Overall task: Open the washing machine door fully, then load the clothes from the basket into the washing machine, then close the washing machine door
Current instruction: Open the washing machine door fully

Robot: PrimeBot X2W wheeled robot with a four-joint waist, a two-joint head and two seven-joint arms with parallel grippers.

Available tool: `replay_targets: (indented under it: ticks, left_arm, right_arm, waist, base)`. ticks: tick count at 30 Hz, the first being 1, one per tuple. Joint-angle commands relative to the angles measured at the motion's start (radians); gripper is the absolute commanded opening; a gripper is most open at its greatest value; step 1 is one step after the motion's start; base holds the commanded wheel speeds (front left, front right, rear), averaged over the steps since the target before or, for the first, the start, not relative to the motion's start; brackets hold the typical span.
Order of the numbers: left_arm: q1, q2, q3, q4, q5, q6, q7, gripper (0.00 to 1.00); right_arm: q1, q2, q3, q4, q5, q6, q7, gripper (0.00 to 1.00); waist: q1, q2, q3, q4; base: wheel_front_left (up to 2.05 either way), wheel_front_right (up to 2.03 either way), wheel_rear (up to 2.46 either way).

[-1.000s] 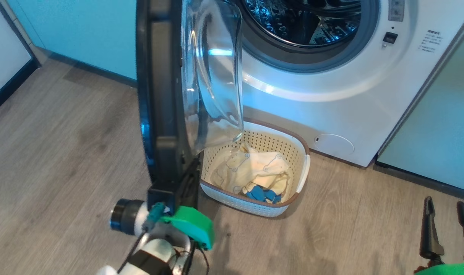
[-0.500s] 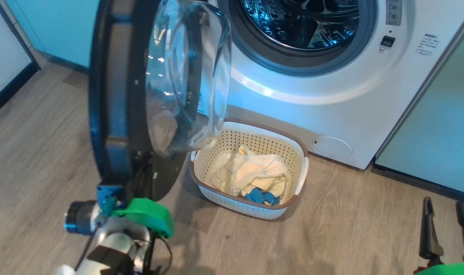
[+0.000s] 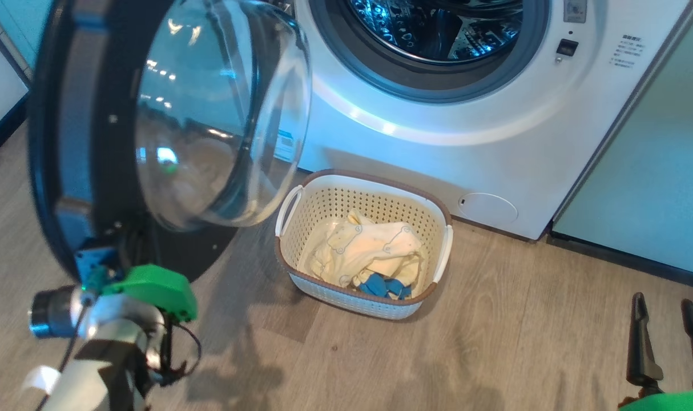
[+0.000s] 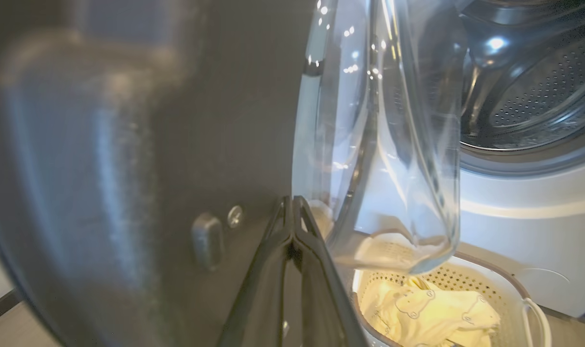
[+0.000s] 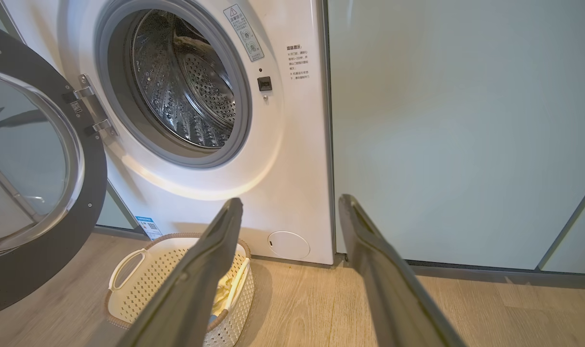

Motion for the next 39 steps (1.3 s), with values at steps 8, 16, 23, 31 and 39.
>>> replay_targets:
  ticks: [8, 16, 23, 31, 39]
  left_arm:
    - [-0.118, 0.069, 0.117, 0.085, -0.032, 0.192, -0.041, 0.0]
    - [-0.185, 0.09, 0.155, 0.19, -0.043, 0.177, -0.061, 0.0]
    - [-0.223, 0.105, 0.194, 0.265, -0.052, 0.158, -0.075, 0.0]
    - [-0.232, 0.098, 0.212, 0.297, -0.035, 0.141, -0.08, 0.0]
    - [-0.172, 0.068, 0.237, 0.231, -0.005, 0.145, -0.081, 0.0]
  right_arm:
    - [-0.046, -0.016, 0.014, -0.039, -0.008, -0.003, 0.002, 1.0]
    - [-0.055, -0.016, 0.013, -0.042, -0.011, -0.003, 0.006, 1.0]
    - [-0.06, -0.016, 0.016, -0.038, -0.011, -0.003, 0.005, 1.0]
    - [-0.062, -0.016, 0.016, -0.038, -0.011, -0.003, 0.003, 1.0]
    - [-0.06, -0.016, 0.014, -0.035, -0.01, -0.003, 0.002, 1.0]
  waist:
    - [0.0, 0.0, 0.014, -0.011]
    - [0.0, 0.0, 0.029, -0.013]
    - [0.0, 0.0, 0.033, -0.014]
    - [0.0, 0.0, 0.034, -0.015]
    - [0.0, 0.0, 0.032, -0.015]
  base:
    - [0.0, 0.0, 0.0]
    - [0.0, 0.0, 0.0]
    - [0.0, 0.0, 0.0]
    - [0.0, 0.0, 0.0]
    - [0.0, 0.0, 0.0]
